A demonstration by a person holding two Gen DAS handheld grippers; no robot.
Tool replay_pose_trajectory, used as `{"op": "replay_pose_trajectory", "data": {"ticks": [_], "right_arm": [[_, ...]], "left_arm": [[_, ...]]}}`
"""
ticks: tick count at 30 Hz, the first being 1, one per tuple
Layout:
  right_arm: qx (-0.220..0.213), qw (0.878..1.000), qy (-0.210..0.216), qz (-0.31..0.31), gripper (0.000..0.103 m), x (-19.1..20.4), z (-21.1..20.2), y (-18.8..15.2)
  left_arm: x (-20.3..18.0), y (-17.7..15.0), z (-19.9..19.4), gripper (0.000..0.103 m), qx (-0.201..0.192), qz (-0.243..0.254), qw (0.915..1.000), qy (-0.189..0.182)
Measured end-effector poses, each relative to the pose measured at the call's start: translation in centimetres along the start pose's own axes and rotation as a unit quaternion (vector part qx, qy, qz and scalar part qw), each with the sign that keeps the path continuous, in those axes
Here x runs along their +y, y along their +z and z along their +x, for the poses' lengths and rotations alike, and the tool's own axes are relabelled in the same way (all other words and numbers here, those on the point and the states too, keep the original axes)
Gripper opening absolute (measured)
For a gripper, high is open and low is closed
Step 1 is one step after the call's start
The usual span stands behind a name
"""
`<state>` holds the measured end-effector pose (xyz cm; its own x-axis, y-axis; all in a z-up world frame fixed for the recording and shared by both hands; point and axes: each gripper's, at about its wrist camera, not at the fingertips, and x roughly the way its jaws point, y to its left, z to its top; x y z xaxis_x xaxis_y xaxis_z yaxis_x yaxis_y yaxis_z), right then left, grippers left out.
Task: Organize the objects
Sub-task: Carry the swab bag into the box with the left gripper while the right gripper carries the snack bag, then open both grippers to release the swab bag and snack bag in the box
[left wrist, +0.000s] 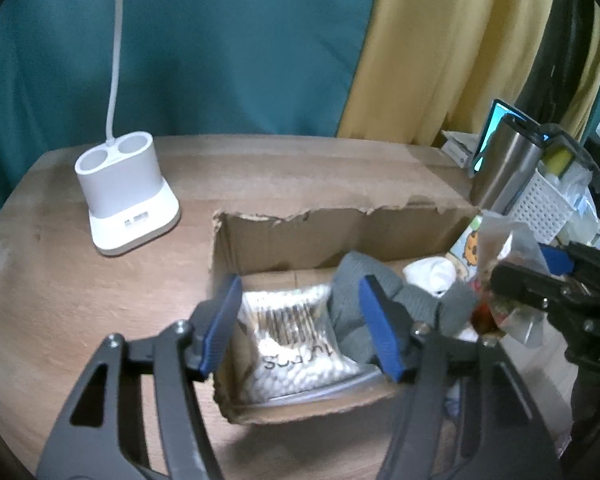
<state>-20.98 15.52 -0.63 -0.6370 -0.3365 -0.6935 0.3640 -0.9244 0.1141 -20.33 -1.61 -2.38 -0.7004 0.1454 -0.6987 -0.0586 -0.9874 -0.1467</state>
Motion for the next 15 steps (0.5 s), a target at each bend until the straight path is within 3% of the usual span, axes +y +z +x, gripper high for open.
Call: {"op": "replay_pose_trajectory", "data": {"ticks": [15], "right_arm": [[0.008,1.0,0.002,-0.01,0.05,0.5,1.8,1.4]], "left_arm": [[2.2,0.3,-1.7,0.063,-0.027,-0.006,0.9996,0.003]]}}
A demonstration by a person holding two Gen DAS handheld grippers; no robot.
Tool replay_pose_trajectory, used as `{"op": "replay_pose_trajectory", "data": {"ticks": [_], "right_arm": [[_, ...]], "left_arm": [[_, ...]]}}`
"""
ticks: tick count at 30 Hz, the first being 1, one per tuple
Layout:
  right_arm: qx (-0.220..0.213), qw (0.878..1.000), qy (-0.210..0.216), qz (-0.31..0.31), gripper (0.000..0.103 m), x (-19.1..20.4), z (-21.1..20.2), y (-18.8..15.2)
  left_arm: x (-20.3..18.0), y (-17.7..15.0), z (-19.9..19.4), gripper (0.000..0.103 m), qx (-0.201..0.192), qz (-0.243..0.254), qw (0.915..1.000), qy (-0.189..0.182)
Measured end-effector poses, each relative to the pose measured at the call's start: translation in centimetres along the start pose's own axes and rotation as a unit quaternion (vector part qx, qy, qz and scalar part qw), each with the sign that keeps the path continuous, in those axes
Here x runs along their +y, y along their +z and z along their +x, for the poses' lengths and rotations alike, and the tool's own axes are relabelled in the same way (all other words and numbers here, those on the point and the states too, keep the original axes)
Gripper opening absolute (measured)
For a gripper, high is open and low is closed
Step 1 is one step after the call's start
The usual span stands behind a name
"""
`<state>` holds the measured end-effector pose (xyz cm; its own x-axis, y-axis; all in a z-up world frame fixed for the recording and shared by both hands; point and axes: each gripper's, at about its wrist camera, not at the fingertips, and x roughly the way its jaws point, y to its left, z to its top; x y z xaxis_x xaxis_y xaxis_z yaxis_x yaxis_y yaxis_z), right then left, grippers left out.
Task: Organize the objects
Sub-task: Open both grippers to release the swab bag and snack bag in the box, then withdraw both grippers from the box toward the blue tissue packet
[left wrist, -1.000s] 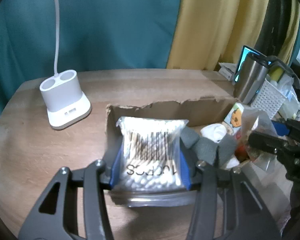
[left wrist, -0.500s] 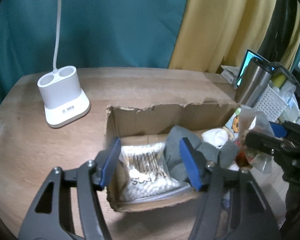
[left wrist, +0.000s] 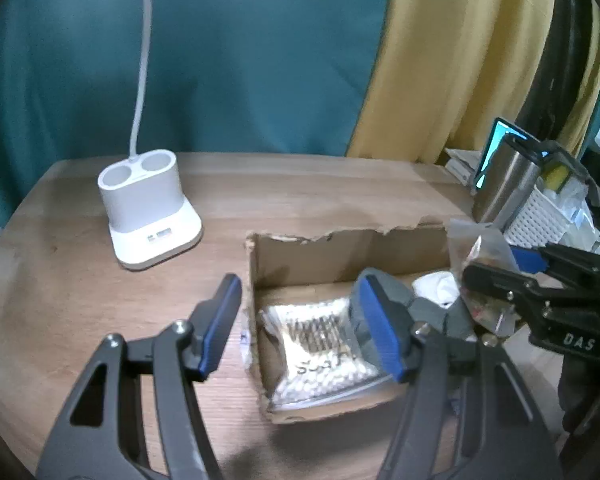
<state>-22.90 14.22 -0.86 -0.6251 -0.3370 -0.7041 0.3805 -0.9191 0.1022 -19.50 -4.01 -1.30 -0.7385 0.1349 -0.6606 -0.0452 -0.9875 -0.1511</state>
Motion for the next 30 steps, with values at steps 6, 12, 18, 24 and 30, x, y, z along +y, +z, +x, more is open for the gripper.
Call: {"op": "replay_pose_trajectory", "data": {"ticks": [6,12,18,24,30], "right_arm": [[0.007,1.0,-0.005,0.0,0.05,0.3,1.3,0.4],[0.014,1.0,-0.011,0.004,0.05,0.5,2.7,0.9],[0.017,1.0,-0.024,0.001,0.061,0.6,3.7,1.1],[0.007,1.0,-0.029,0.001,0.071,0.8,3.5,1.1],[0.005,1.0,-0.03,0.002,0.071,0.7,2.7,0.7]], "left_arm": [[1.0,0.0,0.0,0.063,-0.004,-0.009,1.0,-0.003],[2.0,-0.2,0.1,0.064,-0.002,-0.017,0.9999,-0.003],[2.4,-0.4,0.2,0.065,0.0,-0.022,0.9997,-0.001],[2.4,-0.4,-0.1,0.066,-0.001,-0.024,0.9997,-0.001],[1.8,-0.6,-0.9,0.067,-0.003,-0.021,0.9998,-0.002]]}}
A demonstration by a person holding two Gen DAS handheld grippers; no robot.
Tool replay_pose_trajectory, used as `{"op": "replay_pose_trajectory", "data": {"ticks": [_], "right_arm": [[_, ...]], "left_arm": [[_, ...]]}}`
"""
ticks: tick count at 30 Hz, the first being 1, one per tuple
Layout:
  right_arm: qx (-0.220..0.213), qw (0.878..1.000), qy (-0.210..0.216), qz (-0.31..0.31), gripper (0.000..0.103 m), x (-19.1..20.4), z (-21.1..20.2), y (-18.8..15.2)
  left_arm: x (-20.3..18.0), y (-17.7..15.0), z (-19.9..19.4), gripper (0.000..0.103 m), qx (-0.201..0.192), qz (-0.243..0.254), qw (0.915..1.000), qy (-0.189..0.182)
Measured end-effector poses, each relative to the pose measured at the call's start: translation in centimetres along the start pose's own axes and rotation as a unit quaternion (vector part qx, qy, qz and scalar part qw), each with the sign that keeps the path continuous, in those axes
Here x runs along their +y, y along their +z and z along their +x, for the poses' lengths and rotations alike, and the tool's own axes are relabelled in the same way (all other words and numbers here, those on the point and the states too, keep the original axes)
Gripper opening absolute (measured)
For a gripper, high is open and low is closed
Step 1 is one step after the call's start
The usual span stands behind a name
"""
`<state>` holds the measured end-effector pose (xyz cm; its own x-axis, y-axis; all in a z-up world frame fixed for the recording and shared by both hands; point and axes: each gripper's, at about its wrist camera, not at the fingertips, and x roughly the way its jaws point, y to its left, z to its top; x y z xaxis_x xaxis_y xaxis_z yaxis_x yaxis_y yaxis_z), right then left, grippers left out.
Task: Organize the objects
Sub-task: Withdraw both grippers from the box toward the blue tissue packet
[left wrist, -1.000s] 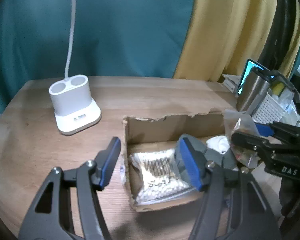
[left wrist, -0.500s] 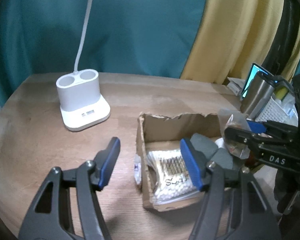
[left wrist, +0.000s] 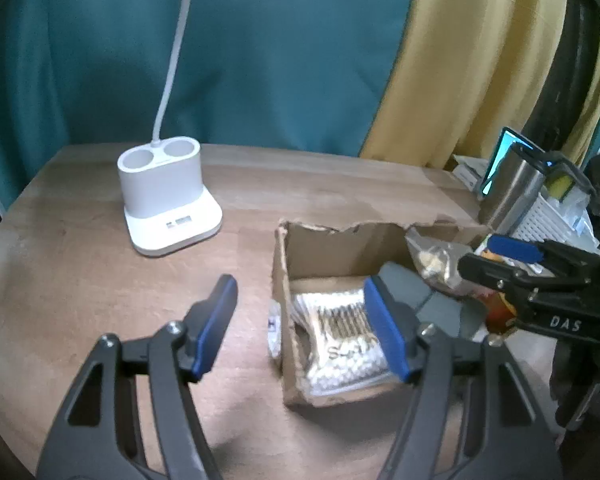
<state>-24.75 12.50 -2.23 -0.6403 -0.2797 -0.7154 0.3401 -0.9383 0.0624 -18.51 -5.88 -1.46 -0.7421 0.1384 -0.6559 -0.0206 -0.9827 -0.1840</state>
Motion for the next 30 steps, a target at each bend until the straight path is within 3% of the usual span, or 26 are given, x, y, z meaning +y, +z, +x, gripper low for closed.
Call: {"op": "replay_pose_trajectory", "data": {"ticks": [30], "right_arm": [[-0.021,1.0,-0.008,0.019,0.071,-2.3,-7.0,-4.4]], "left_arm": [[-3.9,-2.4,-4.8,0.072,-0.013,0.028,0.9995,-0.009]]}}
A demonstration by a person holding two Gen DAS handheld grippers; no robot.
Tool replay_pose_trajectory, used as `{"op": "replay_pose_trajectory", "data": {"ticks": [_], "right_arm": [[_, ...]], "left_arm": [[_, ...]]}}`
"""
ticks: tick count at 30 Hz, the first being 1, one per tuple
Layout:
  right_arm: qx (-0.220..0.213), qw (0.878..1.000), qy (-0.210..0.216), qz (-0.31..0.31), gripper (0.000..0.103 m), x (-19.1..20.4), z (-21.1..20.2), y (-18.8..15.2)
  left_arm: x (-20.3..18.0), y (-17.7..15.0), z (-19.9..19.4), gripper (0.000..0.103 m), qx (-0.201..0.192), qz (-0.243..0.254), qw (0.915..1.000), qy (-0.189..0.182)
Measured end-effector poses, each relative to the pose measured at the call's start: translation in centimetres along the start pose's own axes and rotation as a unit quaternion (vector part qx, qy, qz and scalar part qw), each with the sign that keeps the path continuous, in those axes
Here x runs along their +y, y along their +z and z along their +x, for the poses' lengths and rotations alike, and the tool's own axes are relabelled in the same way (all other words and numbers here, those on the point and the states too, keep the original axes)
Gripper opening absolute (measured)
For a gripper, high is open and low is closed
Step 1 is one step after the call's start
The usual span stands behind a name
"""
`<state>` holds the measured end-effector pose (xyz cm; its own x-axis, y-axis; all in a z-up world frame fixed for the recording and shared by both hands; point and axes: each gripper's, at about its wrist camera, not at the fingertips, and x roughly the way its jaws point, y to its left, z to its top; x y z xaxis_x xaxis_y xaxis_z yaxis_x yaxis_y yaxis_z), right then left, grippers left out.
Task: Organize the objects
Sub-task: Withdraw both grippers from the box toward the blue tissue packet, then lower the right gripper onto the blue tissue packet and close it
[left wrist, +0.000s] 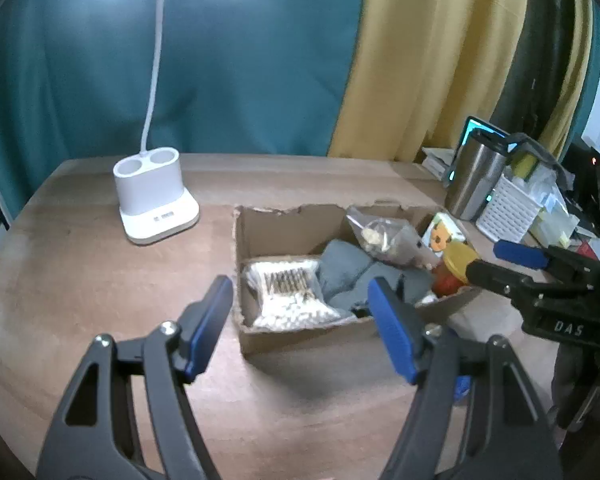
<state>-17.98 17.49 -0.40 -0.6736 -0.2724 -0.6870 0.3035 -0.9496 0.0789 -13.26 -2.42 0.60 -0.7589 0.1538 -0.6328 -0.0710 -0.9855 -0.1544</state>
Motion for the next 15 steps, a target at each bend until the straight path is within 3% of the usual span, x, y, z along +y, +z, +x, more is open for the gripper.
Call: {"op": "replay_pose_trajectory", "data": {"ticks": [15], "right_arm": [[0.005,1.0,-0.003,0.007,0.071,-0.4,-1.7,-3.1]], "left_arm": [[-1.2,-2.3,-1.1,0.072,0.009,0.005,0.9999,-0.005]]}}
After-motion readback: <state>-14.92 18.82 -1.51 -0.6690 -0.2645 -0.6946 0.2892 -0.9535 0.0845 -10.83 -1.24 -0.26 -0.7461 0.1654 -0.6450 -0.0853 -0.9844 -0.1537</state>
